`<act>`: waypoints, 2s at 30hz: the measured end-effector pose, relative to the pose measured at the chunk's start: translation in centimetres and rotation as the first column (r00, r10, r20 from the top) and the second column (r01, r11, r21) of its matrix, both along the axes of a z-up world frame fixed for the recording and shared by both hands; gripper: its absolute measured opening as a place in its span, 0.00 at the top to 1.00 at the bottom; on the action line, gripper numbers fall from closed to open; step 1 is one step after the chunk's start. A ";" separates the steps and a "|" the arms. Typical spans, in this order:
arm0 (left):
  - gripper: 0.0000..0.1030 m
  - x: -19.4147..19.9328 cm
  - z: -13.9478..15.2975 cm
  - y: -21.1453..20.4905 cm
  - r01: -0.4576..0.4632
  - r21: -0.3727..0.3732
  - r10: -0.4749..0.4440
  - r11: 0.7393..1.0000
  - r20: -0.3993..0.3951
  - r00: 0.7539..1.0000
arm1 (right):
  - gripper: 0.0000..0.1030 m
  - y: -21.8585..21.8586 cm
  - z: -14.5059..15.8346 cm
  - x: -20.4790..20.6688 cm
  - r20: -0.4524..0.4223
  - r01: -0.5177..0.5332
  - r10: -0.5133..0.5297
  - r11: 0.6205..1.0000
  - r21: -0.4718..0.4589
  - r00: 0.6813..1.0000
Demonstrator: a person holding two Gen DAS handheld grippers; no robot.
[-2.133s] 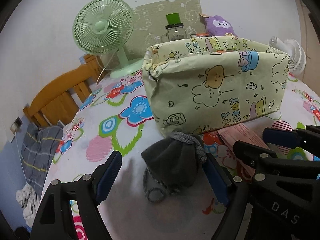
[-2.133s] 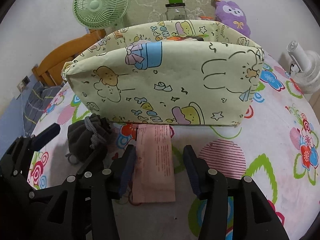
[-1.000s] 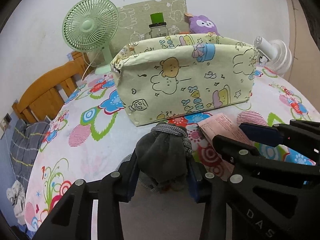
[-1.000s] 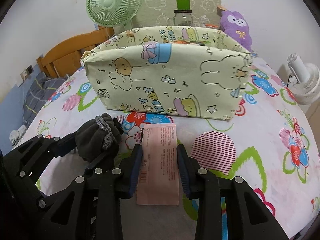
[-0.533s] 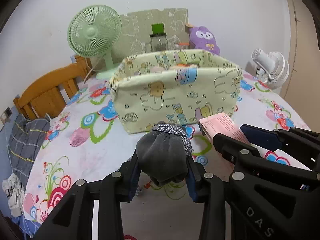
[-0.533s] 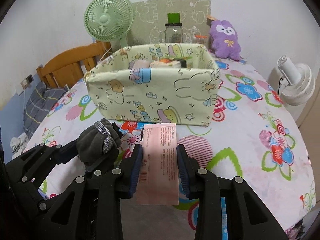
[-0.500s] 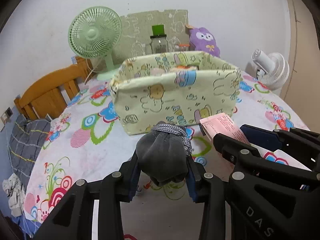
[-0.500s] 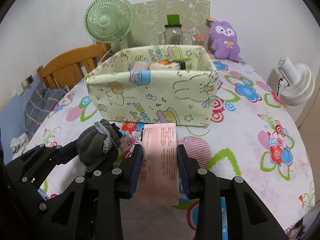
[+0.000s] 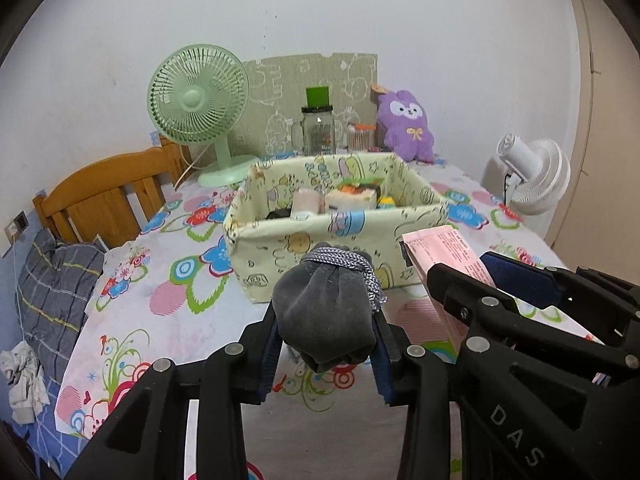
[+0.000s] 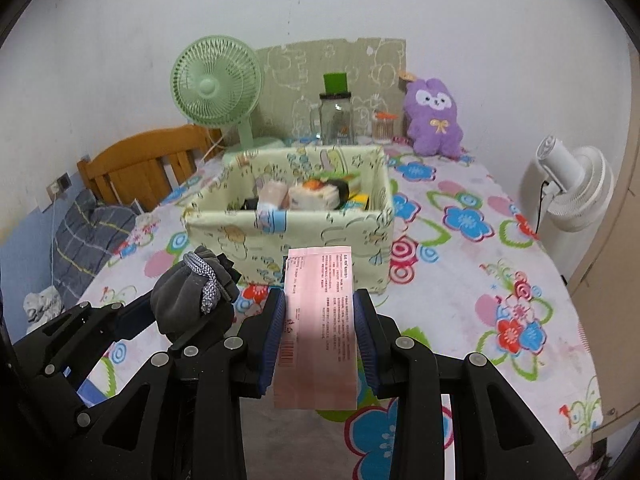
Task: Organize soft objects
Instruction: 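Lift and carry the grey sock and pink packet over the basket with both tools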
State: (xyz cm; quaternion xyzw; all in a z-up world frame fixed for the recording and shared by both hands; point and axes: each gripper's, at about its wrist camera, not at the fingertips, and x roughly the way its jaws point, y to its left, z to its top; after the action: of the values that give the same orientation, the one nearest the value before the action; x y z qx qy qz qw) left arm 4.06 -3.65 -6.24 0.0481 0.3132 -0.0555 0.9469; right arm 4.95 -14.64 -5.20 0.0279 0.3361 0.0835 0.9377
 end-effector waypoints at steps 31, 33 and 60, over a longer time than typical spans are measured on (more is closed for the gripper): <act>0.62 -1.0 7.5 -0.1 -0.014 -0.068 0.022 0.998 0.126 0.992 | 0.63 -0.5 8.0 -0.9 0.145 0.004 -0.006 1.000 0.018 0.989; 0.62 -0.8 7.6 -0.1 -0.019 -0.069 0.027 0.997 0.128 0.991 | 0.63 -0.5 8.2 -0.5 0.147 0.004 -0.007 1.000 0.018 0.989; 0.62 6.5 7.5 0.2 -0.072 -0.096 0.082 0.993 0.108 0.991 | 0.63 -0.1 7.9 7.6 0.130 -0.002 -0.003 0.999 0.034 0.992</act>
State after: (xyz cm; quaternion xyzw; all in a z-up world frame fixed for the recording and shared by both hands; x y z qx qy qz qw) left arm 10.57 -3.45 1.23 -0.0045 0.2583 -0.0306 0.9656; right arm 12.51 -14.72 2.73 0.0384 0.2729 0.0905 0.9570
